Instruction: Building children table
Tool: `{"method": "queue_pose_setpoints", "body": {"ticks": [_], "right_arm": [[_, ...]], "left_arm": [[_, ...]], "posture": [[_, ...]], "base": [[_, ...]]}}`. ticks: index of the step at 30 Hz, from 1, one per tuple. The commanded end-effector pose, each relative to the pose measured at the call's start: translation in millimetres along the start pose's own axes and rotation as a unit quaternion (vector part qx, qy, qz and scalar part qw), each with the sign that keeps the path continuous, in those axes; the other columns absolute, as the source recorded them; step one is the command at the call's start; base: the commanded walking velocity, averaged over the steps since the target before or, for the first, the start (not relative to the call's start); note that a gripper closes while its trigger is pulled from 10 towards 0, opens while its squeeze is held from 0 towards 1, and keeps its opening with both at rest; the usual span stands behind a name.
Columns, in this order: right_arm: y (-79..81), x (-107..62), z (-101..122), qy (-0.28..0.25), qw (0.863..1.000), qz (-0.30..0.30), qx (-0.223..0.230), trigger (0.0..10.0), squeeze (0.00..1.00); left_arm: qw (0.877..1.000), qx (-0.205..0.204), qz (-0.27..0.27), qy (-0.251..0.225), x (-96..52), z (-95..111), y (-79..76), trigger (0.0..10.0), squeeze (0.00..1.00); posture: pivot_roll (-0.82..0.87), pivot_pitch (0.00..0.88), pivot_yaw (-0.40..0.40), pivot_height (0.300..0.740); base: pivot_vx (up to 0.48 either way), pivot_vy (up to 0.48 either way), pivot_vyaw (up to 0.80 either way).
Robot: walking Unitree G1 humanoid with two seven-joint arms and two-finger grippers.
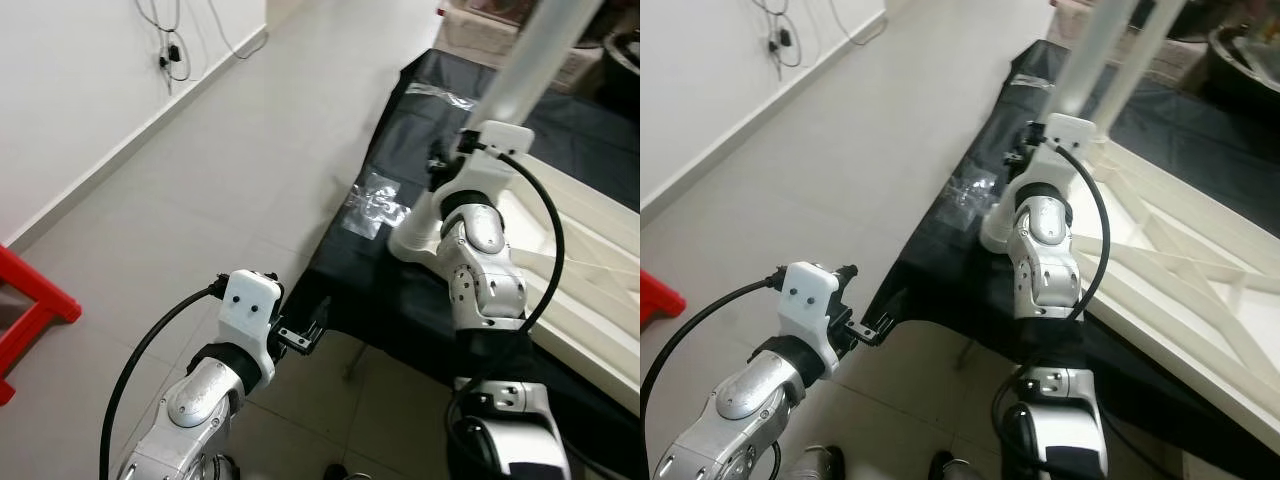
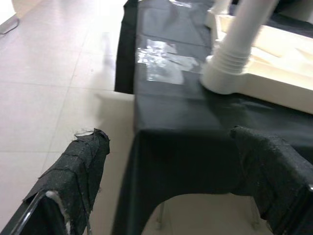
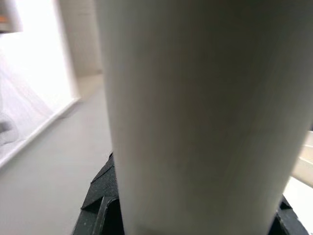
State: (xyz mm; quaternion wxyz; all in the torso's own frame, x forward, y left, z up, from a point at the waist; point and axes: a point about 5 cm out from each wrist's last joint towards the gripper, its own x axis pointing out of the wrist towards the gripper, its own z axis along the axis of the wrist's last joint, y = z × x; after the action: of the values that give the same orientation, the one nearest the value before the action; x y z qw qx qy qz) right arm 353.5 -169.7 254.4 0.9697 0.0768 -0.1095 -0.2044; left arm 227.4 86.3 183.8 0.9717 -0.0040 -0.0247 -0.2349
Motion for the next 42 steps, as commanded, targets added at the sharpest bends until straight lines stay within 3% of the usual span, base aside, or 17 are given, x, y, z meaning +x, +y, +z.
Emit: {"method": "queue_pose_setpoints", "body": {"ticks": [1, 6, 15, 29, 30, 31, 32, 42], "right_arm": [[-41.2, -1.4, -35.7, 0.074, 0.99, -0.111, -0.043, 10.0, 0.0], [-13.7, -18.0, -26.3, 0.071, 0.976, -0.203, -0.014, 10.0, 0.0], [14.6, -25.0, -21.1, 0.085, 0.97, -0.229, -0.003, 10.0, 0.0], [17.7, -26.4, -20.1, 0.082, 0.97, -0.228, -0.005, 10.0, 0.0], [18.6, -26.5, -20.0, 0.083, 0.971, -0.223, 0.0, 10.0, 0.48], [19.2, -26.5, -20.0, 0.085, 0.972, -0.22, 0.003, 10.0, 0.48], [20.4, -26.4, -18.7, 0.083, 0.973, -0.214, 0.008, 10.0, 1.0], [24.0, -25.9, -14.5, 0.071, 0.978, -0.197, 0.015, 10.0, 1.0]], "left_arm": [[1.0, -0.003, -0.009, 0.002, 0.2, -1.9, -2.7, 10.0, 0.0], [1.0, -0.001, -0.008, 0.001, 1.0, -1.9, -0.8, 10.0, 0.0], [1.0, -0.001, -0.008, 0.0, 2.4, -3.2, -1.0, 10.0, 0.0], [1.0, -0.005, -0.014, -0.001, 1.5, -4.4, -4.0, 10.0, 0.0], [1.0, -0.005, -0.015, -0.001, 1.4, -4.6, -4.6, 10.0, 0.0], [1.0, -0.006, -0.016, -0.001, 1.3, -4.8, -5.0, 10.0, 0.0], [1.0, -0.006, -0.017, 0.0, 1.2, -5.2, -5.4, 10.0, 0.0], [1.0, -0.006, -0.02, 0.001, 0.8, -6.9, -6.0, 10.0, 0.0]], "posture": [[0.1, 0.244, -0.128, 0.74], [0.1, 0.244, -0.126, 0.74], [0.1, 0.233, -0.125, 0.74], [0.1, 0.223, -0.126, 0.74], [0.1, 0.219, -0.125, 0.74], [0.1, 0.219, -0.125, 0.74], [0.1, 0.219, -0.125, 0.74], [0.1, 0.21, -0.124, 0.74]], "base": [[0.0, 0.0, 0.0], [0.0, 0.0, 0.0], [0.0, 0.0, 0.0], [0.0, 0.0, 0.0], [0.0, 0.0, 0.0], [0.0, 0.0, 0.0], [0.0, 0.0, 0.0], [0.0, 0.0, 0.0]]}}
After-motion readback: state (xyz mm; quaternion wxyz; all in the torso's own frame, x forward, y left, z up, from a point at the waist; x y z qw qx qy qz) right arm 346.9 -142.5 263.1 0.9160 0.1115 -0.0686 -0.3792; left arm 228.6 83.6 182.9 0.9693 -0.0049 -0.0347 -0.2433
